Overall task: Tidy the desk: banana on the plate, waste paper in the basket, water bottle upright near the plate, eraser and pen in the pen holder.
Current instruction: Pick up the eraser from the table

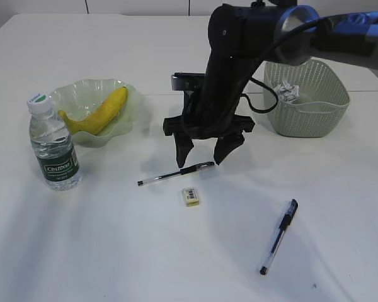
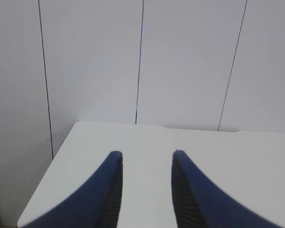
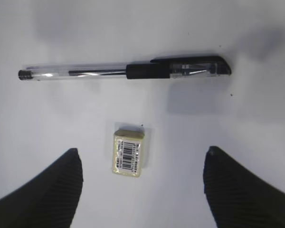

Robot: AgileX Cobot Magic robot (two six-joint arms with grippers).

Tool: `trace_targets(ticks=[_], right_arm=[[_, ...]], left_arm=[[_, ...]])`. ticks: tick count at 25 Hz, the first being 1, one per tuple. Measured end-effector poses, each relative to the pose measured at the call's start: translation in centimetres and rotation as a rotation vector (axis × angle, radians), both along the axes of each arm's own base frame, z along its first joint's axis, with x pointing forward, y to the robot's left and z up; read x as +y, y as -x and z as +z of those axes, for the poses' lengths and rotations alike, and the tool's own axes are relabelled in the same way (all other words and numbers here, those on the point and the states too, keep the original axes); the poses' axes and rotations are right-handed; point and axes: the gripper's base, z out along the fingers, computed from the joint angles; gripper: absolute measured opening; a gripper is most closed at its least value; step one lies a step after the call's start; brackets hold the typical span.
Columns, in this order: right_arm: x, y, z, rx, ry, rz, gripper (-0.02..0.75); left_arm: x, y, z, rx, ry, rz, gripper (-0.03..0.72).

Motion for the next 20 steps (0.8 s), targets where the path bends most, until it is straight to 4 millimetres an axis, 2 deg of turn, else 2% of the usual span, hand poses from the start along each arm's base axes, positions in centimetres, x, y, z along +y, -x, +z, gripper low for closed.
trace_targets(ticks=[4, 8, 12, 20], right_arm=[[0.7, 0.3, -0.9, 0.0, 0.046, 0.028, 0.587], [1.6, 0.5, -0.5, -0.03, 0.064, 0.053, 0.586], [1.8, 0.4, -0.3, -0.051, 0.088, 0.05, 0.587], [3.4, 1.1, -2.3, -0.037, 0.141, 0.091, 0.586]], left_arm=[[0.0, 0.0, 0.0, 0.0, 0.0, 0.0, 0.24], [0.0, 0.0, 0.0, 0.0, 0.0, 0.0, 0.24], [0.0, 0.0, 0.0, 0.0, 0.0, 0.0, 0.24], [-0.3, 0.0, 0.1, -0.006, -0.001, -0.028, 0.24]])
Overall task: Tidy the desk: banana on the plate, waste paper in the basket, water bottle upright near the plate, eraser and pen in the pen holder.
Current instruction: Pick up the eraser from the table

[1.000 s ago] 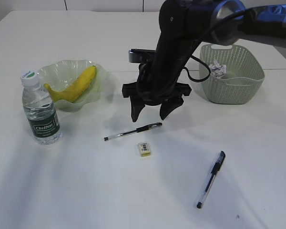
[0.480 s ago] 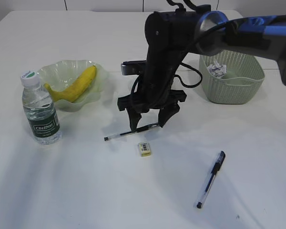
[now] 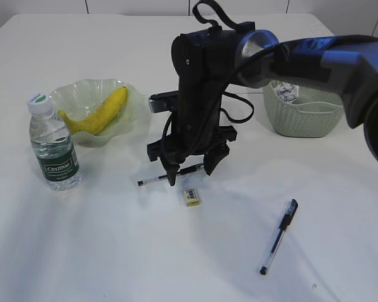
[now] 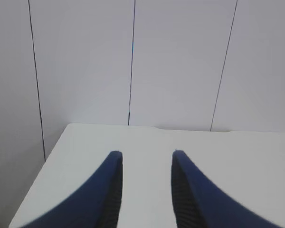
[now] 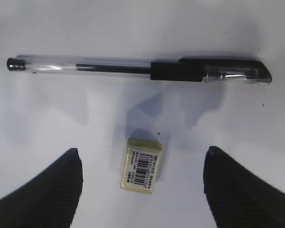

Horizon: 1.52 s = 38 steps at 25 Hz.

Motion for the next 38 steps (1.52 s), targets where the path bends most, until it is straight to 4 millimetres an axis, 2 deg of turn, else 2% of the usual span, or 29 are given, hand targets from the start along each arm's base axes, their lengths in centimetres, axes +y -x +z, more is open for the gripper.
trace_targets(ticks=[16, 25, 38], right_arm=[[0.4, 0.2, -1.2, 0.014, 0.027, -0.003, 0.586], [0.5, 0.1, -2.6, 0.041, 0.036, -0.008, 0.586], [0.5, 0.2, -2.8, 0.049, 0.031, -0.012, 0.586]], left_arm=[[0.0, 0.0, 0.0, 0.0, 0.0, -0.002, 0.24], [0.0, 0.0, 0.0, 0.0, 0.0, -0.002, 0.24], [0.0, 0.0, 0.0, 0.0, 0.0, -0.002, 0.24]])
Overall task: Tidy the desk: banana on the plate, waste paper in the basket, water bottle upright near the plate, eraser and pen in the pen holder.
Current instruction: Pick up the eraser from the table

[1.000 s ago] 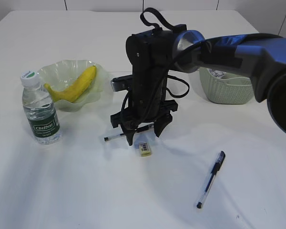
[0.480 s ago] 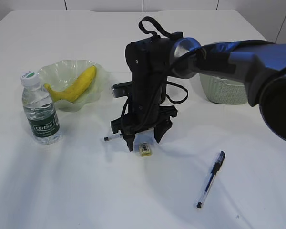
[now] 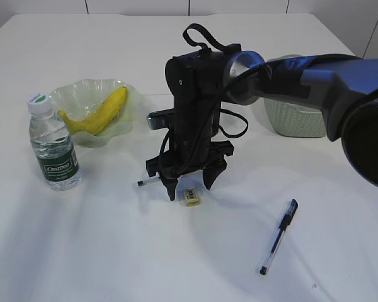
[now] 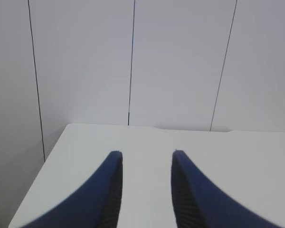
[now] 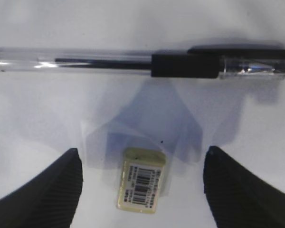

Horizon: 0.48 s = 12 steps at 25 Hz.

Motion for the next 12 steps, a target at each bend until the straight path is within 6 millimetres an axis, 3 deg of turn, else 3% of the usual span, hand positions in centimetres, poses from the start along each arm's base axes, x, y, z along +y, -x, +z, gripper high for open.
trace_targets(ticks=[12], right_arm=[[-0.03, -0.02, 0.0, -0.002, 0.003, 0.001, 0.585]], left_arm=[[0.0, 0.0, 0.0, 0.0, 0.0, 0.0, 0.24]])
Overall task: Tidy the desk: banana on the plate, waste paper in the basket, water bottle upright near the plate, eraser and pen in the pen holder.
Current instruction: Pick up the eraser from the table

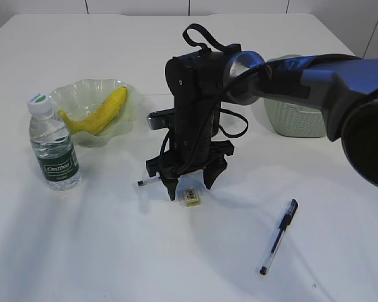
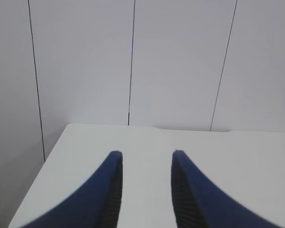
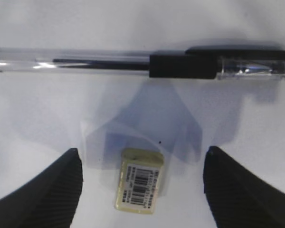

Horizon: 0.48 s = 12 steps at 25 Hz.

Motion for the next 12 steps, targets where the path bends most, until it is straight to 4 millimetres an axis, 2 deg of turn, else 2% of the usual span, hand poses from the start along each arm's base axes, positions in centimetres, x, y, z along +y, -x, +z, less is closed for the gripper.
trace_targets(ticks=[12], right_arm=[[-0.02, -0.02, -0.43, 0.006, 0.007, 0.001, 0.585]], left_arm=[[0.0, 0.0, 0.0, 0.0, 0.0, 0.0, 0.24]])
